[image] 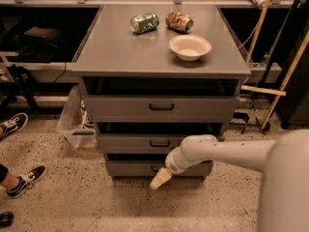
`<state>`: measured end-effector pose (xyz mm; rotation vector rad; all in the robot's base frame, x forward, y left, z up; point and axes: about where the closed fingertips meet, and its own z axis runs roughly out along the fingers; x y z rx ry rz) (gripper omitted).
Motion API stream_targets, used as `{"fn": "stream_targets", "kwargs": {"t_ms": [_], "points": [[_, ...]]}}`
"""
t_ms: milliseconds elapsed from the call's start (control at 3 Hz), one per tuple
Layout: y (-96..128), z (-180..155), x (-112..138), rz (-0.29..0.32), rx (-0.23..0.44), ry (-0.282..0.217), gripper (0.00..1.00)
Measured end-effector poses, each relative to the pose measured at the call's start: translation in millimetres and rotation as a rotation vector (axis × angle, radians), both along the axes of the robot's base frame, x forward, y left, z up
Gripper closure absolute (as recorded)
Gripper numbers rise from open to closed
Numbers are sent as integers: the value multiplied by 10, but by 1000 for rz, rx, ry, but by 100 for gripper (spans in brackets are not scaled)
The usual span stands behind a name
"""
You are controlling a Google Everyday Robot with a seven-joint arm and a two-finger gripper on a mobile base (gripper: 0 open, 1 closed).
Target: Open bottom drawer
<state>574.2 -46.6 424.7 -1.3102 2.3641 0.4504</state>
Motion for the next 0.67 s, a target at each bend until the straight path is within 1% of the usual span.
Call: {"fn": "stream_targets", "kwargs": {"t_ms": [333,667], "points": [[-144,-889,254,-117,-22,55,0],[-143,-885,256,-117,-22,55,0]]}}
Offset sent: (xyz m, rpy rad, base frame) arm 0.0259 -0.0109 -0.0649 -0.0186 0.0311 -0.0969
